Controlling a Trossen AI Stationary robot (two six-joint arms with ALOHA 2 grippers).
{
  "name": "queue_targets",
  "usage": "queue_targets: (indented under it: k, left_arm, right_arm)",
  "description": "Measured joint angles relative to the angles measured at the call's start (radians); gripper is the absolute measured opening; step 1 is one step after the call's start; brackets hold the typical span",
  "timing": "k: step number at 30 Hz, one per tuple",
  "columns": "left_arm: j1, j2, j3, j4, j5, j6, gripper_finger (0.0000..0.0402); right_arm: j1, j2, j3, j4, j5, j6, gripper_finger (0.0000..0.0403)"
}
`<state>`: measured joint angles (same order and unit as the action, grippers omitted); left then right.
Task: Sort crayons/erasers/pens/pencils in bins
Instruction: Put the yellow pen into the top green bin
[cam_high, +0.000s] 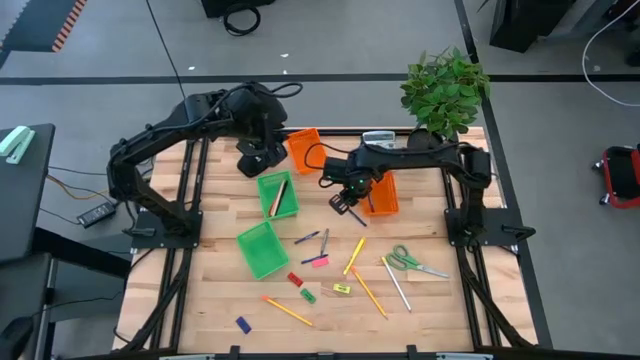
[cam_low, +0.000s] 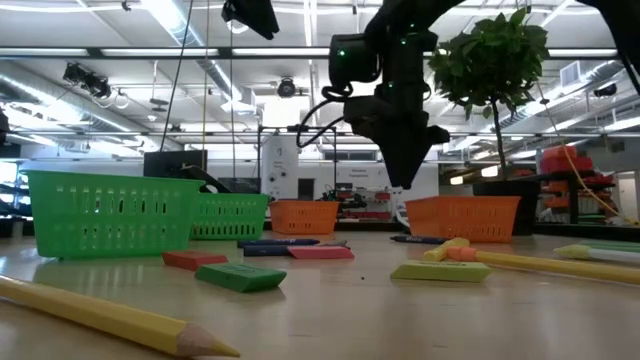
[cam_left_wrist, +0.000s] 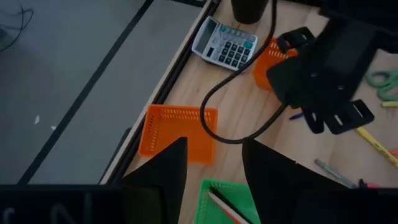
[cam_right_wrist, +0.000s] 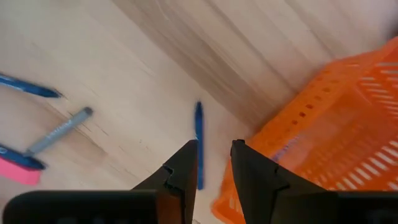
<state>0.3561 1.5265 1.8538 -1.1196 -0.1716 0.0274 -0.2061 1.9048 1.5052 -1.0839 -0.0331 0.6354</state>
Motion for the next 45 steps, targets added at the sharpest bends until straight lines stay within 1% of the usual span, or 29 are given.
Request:
queue_targets:
  k: [4, 9, 20, 23, 26, 32, 37, 42, 45]
  left_arm:
    - [0.005, -0.022, 0.000, -0.020, 0.012, 0.032, 0.0162]
    - [0.013, -0.046, 0.000, -0.010, 0.008, -0.043, 0.0162]
    - [0.011, -0.065, 0.000, -0.010, 0.004, -0.047, 0.0162]
    - [0.011, -0.065, 0.000, -0.008, -0.039, -0.097, 0.0162]
    - [0.011, -0.065, 0.000, -0.008, -0.053, -0.121, 0.0163]
    - [0.011, -0.065, 0.000, 0.000, -0.053, -0.119, 0.0162]
    - [0.011, -0.065, 0.000, 0.000, -0.053, -0.068, 0.0162]
    - [0.011, -0.065, 0.000, 0.000, -0.049, -0.083, 0.0162]
    - [0.012, -0.064, 0.000, -0.001, -0.044, -0.047, 0.0163]
  right_arm:
    - [-0.006, 0.001, 0.006, 0.000, 0.003, -0.034, 0.0103]
    - [-0.025, 0.013, 0.006, -0.017, 0.006, -0.047, 0.0103]
    - [-0.037, 0.020, 0.005, -0.026, 0.006, -0.078, 0.0103]
    - [-0.036, 0.020, 0.005, -0.024, 0.005, -0.079, 0.0103]
    - [-0.036, 0.020, 0.005, -0.023, -0.002, -0.079, 0.0103]
    - [-0.036, 0.020, 0.005, -0.005, -0.028, -0.064, 0.0111]
    - [-0.034, 0.020, 0.005, 0.022, -0.029, -0.064, 0.0115]
    - [-0.033, 0.020, 0.005, 0.021, -0.032, -0.064, 0.0115]
    - [-0.033, 0.020, 0.005, 0.021, -0.039, -0.064, 0.0115]
